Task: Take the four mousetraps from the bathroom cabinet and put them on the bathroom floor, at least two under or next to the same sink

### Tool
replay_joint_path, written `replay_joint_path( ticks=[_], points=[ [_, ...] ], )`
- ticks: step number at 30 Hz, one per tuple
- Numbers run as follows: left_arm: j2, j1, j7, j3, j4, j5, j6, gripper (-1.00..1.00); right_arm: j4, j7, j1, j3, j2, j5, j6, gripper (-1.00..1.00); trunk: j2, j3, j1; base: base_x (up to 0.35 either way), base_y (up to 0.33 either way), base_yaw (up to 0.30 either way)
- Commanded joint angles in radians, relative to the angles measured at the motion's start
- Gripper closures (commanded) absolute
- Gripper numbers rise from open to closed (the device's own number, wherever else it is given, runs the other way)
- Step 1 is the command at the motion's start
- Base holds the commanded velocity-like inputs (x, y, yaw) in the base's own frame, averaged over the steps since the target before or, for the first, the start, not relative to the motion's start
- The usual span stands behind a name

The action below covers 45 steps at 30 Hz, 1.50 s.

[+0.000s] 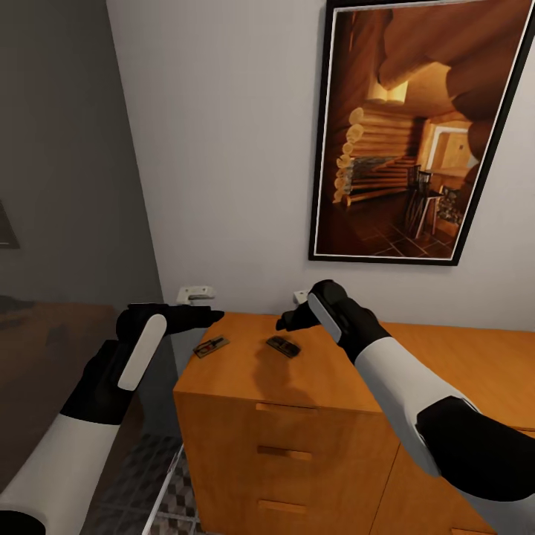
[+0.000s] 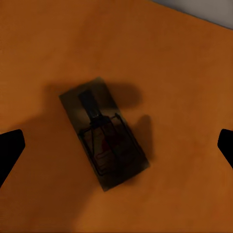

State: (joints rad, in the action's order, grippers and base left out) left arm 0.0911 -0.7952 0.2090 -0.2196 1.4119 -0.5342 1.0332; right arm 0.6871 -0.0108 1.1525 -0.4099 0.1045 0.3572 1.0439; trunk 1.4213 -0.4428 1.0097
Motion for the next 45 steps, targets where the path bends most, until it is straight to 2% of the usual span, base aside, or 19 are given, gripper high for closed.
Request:
replay_joint_path(
  ticks=[1, 45],
  points=[
    [0.001, -0.001, 0.01, -0.002, 0.001, -0.01, 0.002, -1.0, 0.0, -0.001, 0.001, -0.002, 0.001, 0.001, 0.003, -1.0, 0.001, -0.001, 0.0, 0.0, 0.0, 0.0],
    [0.001, -0.001, 0.011, -0.003, -0.001, -0.01, 0.002, -1.0, -0.02, -0.003, 0.003, -0.003, 0.011, 0.002, 0.003, -1.0, 0.001, -0.001, 0.0, 0.022, 0.0, 0.0]
  ],
)
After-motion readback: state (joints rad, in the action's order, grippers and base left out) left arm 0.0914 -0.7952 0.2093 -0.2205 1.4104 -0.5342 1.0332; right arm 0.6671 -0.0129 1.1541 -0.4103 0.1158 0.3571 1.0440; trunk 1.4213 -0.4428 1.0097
